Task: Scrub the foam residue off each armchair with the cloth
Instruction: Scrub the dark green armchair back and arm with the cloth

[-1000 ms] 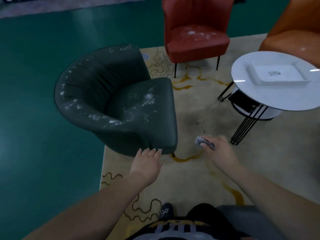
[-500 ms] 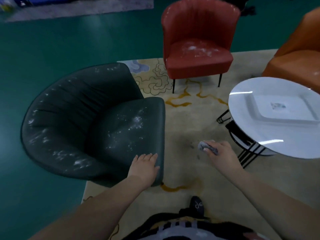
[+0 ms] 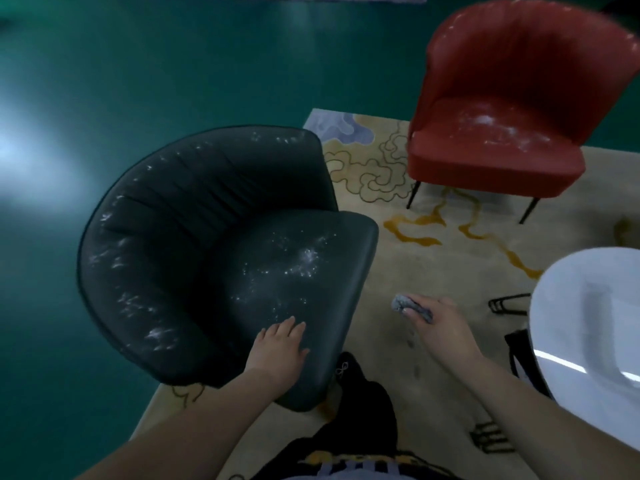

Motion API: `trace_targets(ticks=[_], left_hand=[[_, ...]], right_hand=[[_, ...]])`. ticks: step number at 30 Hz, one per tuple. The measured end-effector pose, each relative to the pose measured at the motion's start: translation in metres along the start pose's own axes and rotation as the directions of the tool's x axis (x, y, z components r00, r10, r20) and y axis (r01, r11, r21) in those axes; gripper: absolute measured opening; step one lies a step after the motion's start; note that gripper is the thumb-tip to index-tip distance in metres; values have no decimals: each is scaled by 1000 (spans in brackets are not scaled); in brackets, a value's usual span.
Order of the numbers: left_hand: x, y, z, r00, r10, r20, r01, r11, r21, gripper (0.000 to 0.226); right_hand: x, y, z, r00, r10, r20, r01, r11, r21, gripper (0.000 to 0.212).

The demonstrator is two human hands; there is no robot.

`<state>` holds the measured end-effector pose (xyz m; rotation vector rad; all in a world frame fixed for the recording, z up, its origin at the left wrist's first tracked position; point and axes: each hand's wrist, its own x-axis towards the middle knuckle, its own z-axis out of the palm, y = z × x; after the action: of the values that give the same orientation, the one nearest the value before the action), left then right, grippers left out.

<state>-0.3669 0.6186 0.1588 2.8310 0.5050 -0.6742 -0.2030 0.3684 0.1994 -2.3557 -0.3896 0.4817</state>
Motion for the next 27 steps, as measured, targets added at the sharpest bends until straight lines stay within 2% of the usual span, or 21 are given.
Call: trace_targets(ticks=[9, 13, 16, 22, 25, 27], left_hand=[[106, -12, -26, 991, -132, -10, 130, 984, -123, 57], [136, -30, -48, 984, -179, -23, 174, 975, -141, 58], [144, -47, -58, 965, -259, -28, 250, 951, -179, 59], [150, -74, -55, 878, -479, 0, 456, 837, -303, 61], [156, -84, -50, 810, -585, 38, 561, 755, -339, 63], [158, -86, -46, 758, -649, 57, 621, 693, -366, 66]], right_hand=[[146, -21, -10, 989, -81, 121, 98, 985, -141, 35], [196, -47, -6, 984, -122, 128, 142, 976, -163, 37], [226, -69, 7, 966, -159, 206, 196, 965, -174, 37], [284, -119, 54, 883, -281, 376, 358, 921, -152, 35], [318, -142, 88, 800, -341, 494, 456, 880, -131, 36], [339, -156, 111, 712, -371, 597, 517, 852, -87, 38]])
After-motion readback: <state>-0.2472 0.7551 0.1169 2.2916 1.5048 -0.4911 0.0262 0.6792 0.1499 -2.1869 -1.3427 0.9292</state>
